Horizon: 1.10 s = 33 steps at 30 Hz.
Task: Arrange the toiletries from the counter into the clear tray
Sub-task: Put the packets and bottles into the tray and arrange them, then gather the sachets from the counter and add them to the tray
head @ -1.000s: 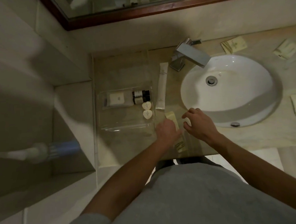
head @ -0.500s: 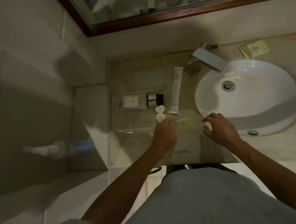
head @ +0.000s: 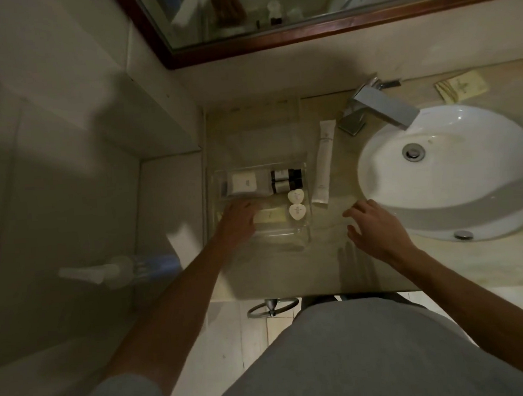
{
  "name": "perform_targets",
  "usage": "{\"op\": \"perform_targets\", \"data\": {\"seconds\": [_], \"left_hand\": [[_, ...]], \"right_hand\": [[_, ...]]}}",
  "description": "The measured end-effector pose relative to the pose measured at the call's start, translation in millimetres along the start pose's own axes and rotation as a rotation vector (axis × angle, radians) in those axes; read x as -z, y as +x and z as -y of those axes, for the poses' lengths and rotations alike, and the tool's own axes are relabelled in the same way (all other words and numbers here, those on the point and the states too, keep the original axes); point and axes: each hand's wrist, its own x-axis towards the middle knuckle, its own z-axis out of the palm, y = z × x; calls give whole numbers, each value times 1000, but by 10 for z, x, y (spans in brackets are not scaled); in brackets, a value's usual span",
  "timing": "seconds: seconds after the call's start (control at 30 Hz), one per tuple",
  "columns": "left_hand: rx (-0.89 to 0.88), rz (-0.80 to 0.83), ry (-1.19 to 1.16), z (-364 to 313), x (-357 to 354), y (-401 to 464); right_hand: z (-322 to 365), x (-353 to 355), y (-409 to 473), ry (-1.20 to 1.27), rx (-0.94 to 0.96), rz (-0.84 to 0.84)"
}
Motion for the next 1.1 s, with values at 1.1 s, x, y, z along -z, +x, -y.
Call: {"op": "perform_targets", "data": {"seconds": [1.1], "left_hand": [[-454, -92, -50, -4317, -902, 1321]], "right_hand": [[-3118, 915, -1271, 11, -494, -225]]}}
